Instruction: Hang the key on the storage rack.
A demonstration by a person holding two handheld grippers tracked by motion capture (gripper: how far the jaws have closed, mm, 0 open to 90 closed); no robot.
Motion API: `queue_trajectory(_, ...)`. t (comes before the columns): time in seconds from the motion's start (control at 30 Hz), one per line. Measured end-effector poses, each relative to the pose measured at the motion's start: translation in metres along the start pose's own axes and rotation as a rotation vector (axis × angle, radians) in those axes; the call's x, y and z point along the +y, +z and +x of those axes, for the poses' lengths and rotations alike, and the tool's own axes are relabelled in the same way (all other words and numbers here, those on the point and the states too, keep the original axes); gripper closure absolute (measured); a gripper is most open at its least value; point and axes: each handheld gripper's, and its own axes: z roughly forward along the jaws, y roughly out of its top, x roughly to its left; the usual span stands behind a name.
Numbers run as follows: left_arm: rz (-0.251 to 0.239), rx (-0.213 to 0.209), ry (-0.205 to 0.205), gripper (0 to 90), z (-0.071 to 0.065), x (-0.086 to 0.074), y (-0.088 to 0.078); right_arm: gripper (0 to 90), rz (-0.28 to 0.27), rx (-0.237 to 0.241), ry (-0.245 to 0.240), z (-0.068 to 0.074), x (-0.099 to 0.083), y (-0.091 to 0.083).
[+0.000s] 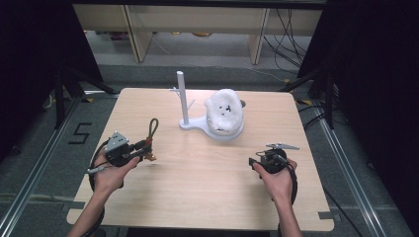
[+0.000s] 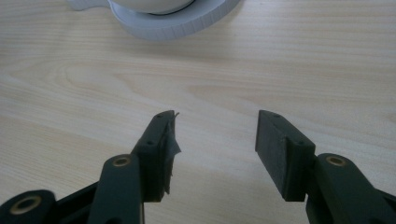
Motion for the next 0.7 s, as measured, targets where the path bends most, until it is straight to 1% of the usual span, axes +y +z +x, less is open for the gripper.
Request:
queue_trajectory(0.2, -0.012, -0.004, 0.007, 68.8, -0.002, 0.004, 0.001, 48.7, 0.001, 0.008, 0.014, 0.001, 0.000, -0.001)
queue_trajectory(0.23, -0.012, -0.004, 0.009, 68.8, -0.002, 0.005, 0.001, 48.7, -0.013, 0.012, -0.019, -0.001, -0.001, 0.000)
queue_trajectory(0.27, -0.016, -0.005, 0.012, 68.8, -0.003, 0.006, 0.002, 48.7, -0.005, 0.011, 0.001, 0.000, 0.000, -0.002)
queue_trajectory(0.5, -0.021, -0.008, 0.024, 68.8, -0.004, 0.009, 0.003, 48.6, -0.005, 0.014, 0.011, 0.000, 0.000, -0.001)
queue_trajectory(0.57, -0.027, -0.008, 0.022, 68.8, -0.004, 0.010, 0.004, 48.6, -0.005, 0.016, 0.005, -0.001, 0.000, -0.001)
queue_trajectory(0.6, -0.030, -0.009, 0.026, 68.8, -0.004, 0.012, 0.004, 48.5, -0.007, 0.016, -0.006, -0.001, 0.000, -0.001)
queue_trajectory(0.7, -0.035, -0.009, 0.025, 68.8, -0.005, 0.013, 0.004, 48.5, -0.009, 0.013, -0.013, -0.001, -0.001, -0.001)
